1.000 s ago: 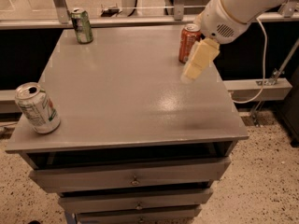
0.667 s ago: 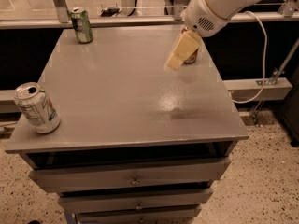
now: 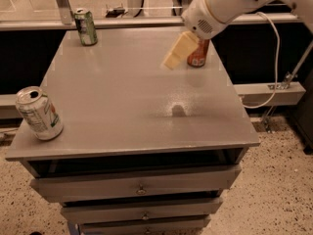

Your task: Move green can near 7up can

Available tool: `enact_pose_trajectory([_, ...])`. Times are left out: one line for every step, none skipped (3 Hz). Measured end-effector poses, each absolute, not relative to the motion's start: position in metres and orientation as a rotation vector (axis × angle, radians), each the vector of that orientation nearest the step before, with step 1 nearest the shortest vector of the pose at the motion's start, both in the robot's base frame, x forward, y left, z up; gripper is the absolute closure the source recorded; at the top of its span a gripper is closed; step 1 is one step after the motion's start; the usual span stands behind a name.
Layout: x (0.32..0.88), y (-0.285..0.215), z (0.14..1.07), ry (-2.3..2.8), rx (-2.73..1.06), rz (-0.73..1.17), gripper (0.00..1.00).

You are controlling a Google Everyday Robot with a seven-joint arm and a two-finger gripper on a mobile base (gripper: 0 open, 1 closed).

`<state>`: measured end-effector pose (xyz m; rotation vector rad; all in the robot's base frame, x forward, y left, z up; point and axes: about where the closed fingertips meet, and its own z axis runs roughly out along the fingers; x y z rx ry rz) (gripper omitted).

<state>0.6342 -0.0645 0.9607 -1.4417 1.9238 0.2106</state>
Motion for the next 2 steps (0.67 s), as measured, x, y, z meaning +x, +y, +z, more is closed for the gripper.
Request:
enact_pose_trajectory([0.685, -0.031, 0.947, 1.866, -1.337, 0.309, 0.0])
enact_pose_trajectory([0.738, 0.013, 0.943, 1.798, -1.249, 0.405, 0.0])
